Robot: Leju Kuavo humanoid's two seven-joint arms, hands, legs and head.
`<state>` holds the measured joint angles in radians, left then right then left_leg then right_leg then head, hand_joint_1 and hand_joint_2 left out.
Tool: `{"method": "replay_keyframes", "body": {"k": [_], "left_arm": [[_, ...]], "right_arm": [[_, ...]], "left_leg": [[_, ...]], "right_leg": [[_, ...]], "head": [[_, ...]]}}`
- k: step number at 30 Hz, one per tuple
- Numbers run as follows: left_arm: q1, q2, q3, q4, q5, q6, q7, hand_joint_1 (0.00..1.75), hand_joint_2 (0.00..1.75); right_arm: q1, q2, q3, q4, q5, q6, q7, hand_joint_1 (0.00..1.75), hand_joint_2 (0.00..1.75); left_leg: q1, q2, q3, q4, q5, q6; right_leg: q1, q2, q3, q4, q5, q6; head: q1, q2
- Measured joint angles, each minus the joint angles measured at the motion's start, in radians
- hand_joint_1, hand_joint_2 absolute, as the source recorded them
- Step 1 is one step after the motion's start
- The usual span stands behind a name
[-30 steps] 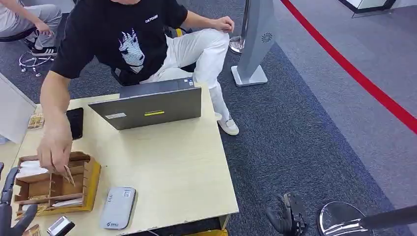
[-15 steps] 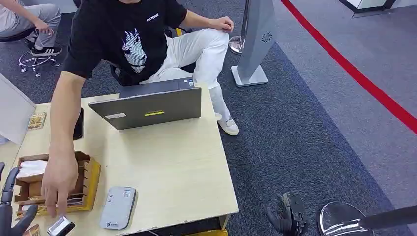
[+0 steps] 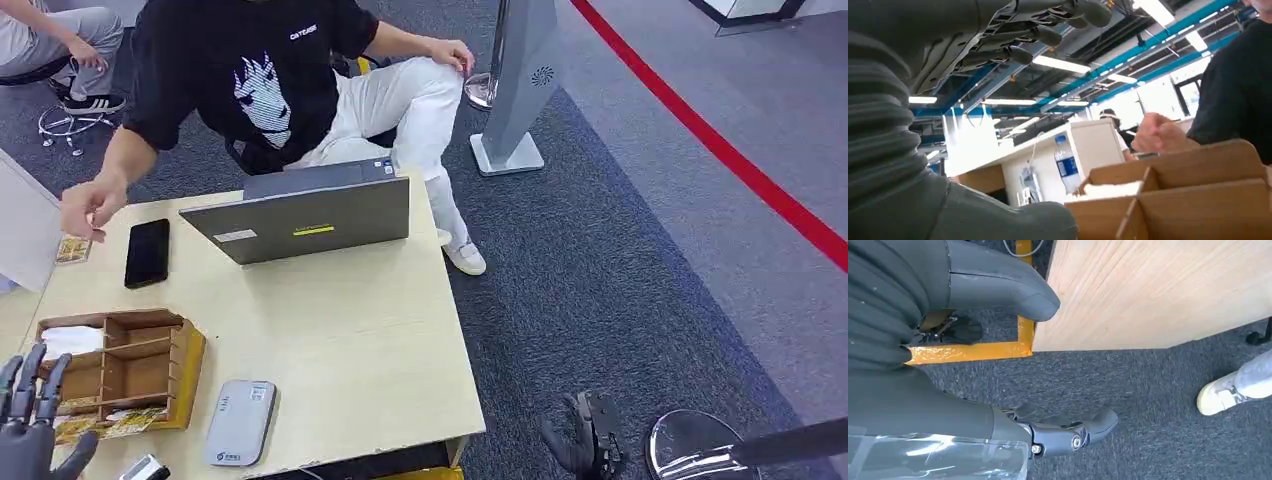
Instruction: Pass the card to the sensor for recognition and then transmit it.
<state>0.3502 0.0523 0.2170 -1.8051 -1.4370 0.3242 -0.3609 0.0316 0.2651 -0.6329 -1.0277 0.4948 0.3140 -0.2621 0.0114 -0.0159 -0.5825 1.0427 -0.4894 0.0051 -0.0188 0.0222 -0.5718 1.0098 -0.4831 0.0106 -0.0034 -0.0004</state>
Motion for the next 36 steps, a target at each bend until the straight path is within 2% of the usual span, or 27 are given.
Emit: {"method": "replay_keyframes", "body": {"k": [8, 16, 24, 31, 36], "left_arm": [[0.02, -0.012, -0.043, 0.038, -0.005, -0.019, 0.006, 0.0, 1.75], [0.032, -0.01, -0.106, 0.078, -0.001, -0.021, 0.053, 0.0, 1.75], [0.031, 0.004, -0.137, 0.122, -0.003, -0.028, 0.074, 0.0, 1.75], [0.025, 0.029, -0.157, 0.15, -0.037, -0.047, 0.127, 0.0, 1.75], [0.017, 0.049, -0.161, 0.156, -0.045, -0.065, 0.143, 0.0, 1.75]], "right_arm": [[0.0, 0.0, 0.003, -0.003, 0.005, -0.009, 0.0, 0.0, 1.75], [0.0, 0.0, 0.004, -0.003, 0.018, -0.009, -0.003, 0.0, 1.75], [-0.001, 0.0, 0.009, -0.003, 0.02, -0.01, -0.005, 0.0, 1.75], [-0.002, 0.0, 0.011, -0.003, 0.035, -0.008, -0.01, 0.0, 1.75], [-0.002, 0.0, 0.011, -0.002, 0.037, -0.007, -0.011, 0.0, 1.75]], "left_leg": [[0.0, 0.0, 0.0, 0.0, 0.0, 0.0], [0.0, 0.0, 0.0, 0.0, 0.0, 0.0], [0.0, 0.0, 0.0, 0.0, 0.0, 0.0], [0.0, 0.0, 0.0, 0.0, 0.0, 0.0], [0.0, 0.0, 0.0, 0.0, 0.0, 0.0]], "right_leg": [[0.0, 0.0, 0.0, 0.0, 0.0, 0.0], [0.0, 0.0, 0.0, 0.0, 0.0, 0.0], [0.0, 0.0, 0.0, 0.0, 0.0, 0.0], [0.0, 0.0, 0.0, 0.0, 0.0, 0.0], [0.0, 0.0, 0.0, 0.0, 0.0, 0.0]], "head": [[0.0, 0.0], [0.0, 0.0], [0.0, 0.0], [0.0, 0.0], [0.0, 0.0]]}}
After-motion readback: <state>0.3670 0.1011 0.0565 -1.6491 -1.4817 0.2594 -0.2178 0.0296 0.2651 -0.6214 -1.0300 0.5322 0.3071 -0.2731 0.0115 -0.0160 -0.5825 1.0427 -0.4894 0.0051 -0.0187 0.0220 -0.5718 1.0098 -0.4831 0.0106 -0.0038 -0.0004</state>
